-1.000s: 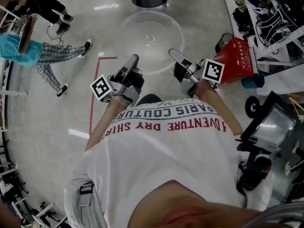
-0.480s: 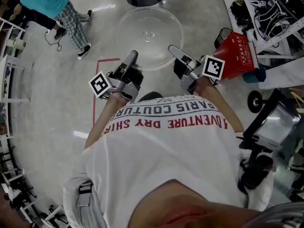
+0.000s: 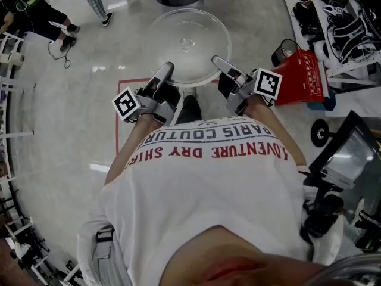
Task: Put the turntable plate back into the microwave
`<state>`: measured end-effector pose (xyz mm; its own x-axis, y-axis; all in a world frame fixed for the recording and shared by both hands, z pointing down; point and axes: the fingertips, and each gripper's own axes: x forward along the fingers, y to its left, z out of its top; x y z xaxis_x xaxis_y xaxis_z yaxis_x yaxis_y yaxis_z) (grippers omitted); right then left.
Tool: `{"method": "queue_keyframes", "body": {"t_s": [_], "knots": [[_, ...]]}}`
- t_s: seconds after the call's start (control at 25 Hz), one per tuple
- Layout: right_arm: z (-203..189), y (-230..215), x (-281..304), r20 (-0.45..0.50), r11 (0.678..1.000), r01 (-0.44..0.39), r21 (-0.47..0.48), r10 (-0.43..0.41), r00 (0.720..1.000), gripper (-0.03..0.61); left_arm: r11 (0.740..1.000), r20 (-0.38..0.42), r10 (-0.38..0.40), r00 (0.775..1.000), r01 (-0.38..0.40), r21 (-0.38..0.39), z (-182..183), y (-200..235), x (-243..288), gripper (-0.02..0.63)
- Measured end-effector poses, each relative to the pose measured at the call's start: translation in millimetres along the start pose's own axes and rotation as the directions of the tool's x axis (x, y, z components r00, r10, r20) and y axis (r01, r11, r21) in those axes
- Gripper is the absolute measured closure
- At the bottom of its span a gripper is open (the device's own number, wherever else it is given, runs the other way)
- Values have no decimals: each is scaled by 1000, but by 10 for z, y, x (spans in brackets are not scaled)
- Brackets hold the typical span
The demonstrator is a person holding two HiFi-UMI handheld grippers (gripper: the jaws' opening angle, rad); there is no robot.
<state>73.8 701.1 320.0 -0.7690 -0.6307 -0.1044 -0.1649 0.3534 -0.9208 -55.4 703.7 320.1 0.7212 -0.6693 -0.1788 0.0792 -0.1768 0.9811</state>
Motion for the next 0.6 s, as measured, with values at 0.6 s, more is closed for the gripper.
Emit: {"method": "queue_keyframes", "body": {"t_s": [0.6], "knots": [[2314,-1134,2673,99,999,41,-7,-40,994,528,999,-37,-13,999,11,-33,3025,545,2165,582]]}}
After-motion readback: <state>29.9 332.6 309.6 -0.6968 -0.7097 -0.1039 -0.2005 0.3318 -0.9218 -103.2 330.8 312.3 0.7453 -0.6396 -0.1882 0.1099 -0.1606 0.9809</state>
